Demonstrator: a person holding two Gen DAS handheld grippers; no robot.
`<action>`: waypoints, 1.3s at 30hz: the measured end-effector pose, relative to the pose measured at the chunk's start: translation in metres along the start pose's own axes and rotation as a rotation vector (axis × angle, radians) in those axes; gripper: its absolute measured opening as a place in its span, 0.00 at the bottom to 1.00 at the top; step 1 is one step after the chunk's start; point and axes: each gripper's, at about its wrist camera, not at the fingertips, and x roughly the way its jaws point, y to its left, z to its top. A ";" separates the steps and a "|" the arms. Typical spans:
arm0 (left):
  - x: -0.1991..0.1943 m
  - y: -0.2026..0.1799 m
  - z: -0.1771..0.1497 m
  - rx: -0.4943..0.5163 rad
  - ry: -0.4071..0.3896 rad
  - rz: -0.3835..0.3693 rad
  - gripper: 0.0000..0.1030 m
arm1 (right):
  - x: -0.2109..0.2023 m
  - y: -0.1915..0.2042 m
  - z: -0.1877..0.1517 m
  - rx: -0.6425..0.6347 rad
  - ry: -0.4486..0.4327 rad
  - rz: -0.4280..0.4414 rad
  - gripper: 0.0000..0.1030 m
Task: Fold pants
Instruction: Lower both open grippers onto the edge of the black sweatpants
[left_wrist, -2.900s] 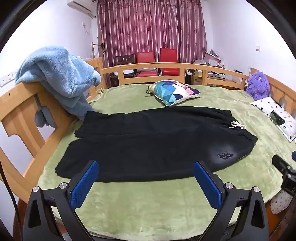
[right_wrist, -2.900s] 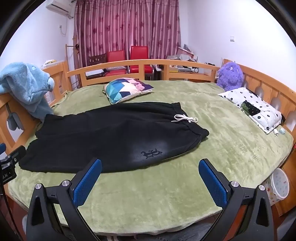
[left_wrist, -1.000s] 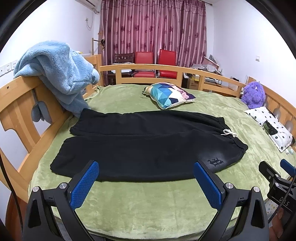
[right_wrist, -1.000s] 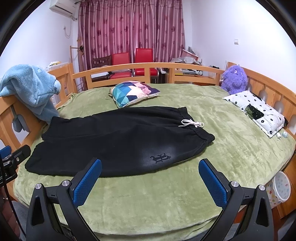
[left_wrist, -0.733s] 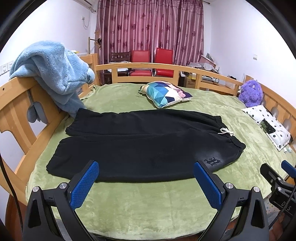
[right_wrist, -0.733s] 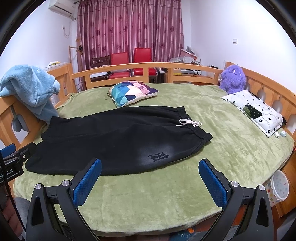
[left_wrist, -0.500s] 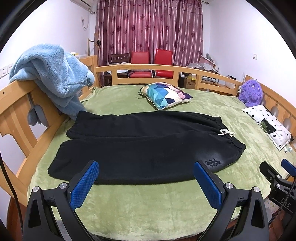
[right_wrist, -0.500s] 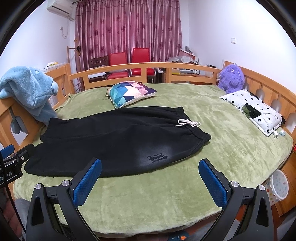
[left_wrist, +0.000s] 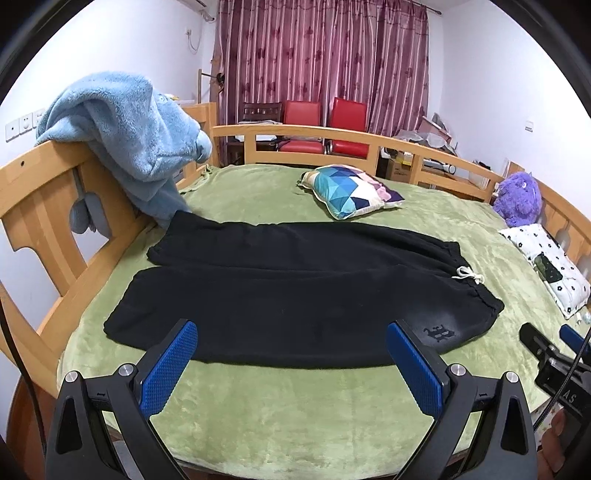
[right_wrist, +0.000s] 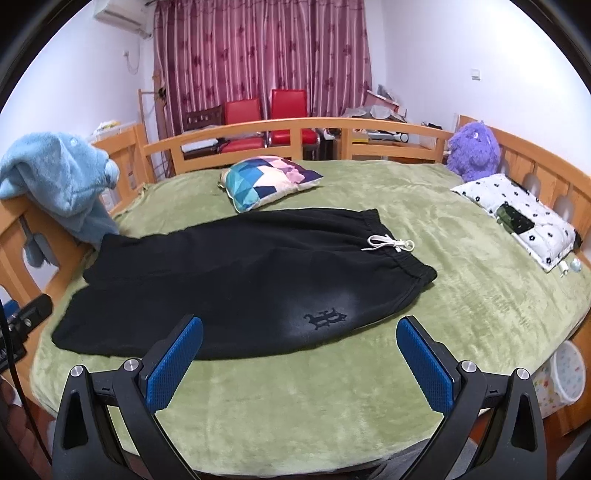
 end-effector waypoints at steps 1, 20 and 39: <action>0.001 0.002 -0.002 -0.003 -0.005 0.009 1.00 | 0.001 -0.001 -0.001 0.010 -0.007 -0.004 1.00; 0.079 0.062 -0.018 -0.079 0.113 0.046 1.00 | 0.065 -0.036 -0.016 0.064 0.005 0.011 0.92; 0.250 0.148 -0.083 -0.336 0.414 0.066 0.95 | 0.250 -0.075 -0.068 0.188 0.384 -0.079 0.73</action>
